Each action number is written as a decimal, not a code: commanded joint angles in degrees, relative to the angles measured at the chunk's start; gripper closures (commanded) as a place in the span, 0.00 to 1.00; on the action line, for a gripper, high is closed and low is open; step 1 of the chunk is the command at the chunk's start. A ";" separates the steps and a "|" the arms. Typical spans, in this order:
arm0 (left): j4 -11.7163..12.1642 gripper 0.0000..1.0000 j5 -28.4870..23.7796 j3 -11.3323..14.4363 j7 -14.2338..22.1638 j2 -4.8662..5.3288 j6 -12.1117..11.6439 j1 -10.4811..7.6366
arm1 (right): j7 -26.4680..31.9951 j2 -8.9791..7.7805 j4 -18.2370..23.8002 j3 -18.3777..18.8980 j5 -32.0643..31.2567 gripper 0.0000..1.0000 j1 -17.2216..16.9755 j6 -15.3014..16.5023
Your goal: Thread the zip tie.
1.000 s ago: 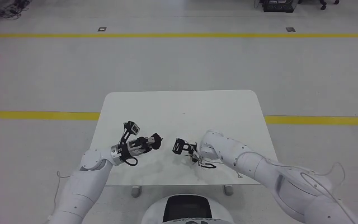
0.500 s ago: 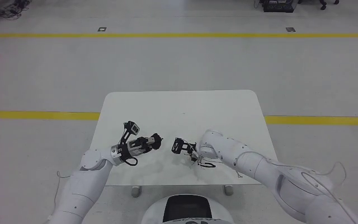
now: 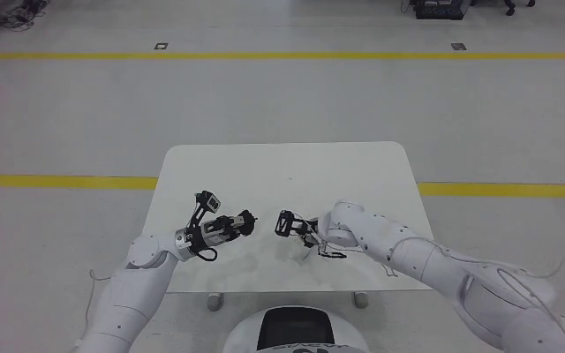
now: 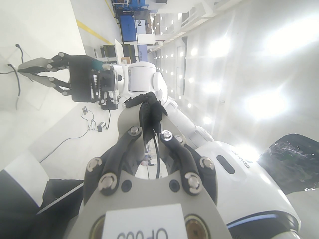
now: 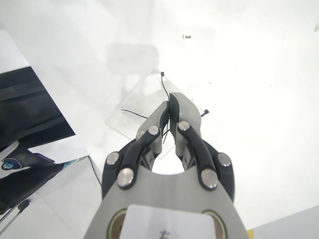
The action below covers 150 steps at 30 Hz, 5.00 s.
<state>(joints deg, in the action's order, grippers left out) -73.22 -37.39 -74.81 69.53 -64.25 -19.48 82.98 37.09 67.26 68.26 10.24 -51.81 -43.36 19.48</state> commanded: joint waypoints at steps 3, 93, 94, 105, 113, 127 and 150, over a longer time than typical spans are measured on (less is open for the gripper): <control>0.00 1.00 0.00 0.00 0.00 0.00 0.00 0.00 | -5.20 -3.38 3.11 1.31 -0.01 1.00 -1.13 0.00; -3.96 1.00 12.13 13.97 -17.85 -2.70 0.00 -0.74 | -94.72 -9.77 1.68 13.19 15.67 1.00 -29.19 0.00; -4.60 1.00 13.31 14.31 -18.60 -2.88 0.00 -0.43 | -95.84 -9.58 1.72 13.32 15.21 1.00 -29.57 0.00; -3.03 1.00 22.78 15.30 -23.39 -5.57 0.00 -0.09 | -100.13 -6.75 -2.07 12.30 13.72 1.00 -30.49 0.00; -2.52 1.00 22.72 15.25 -22.67 -5.77 0.00 -0.08 | -101.37 -6.28 -2.94 12.42 13.24 1.00 -29.72 0.00; 0.66 1.00 17.95 14.83 -20.85 -5.89 0.00 0.31 | -98.22 -6.01 -1.19 14.34 13.91 1.00 -31.43 0.00; 2.10 1.00 15.45 13.74 -18.42 -7.51 0.00 1.19 | -94.54 -5.12 0.06 14.69 16.32 1.00 -33.59 -0.17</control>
<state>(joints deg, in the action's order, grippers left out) -70.95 -21.72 -61.35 51.28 -71.71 -19.45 84.08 -57.76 62.08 68.22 24.70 -35.30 -76.72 19.22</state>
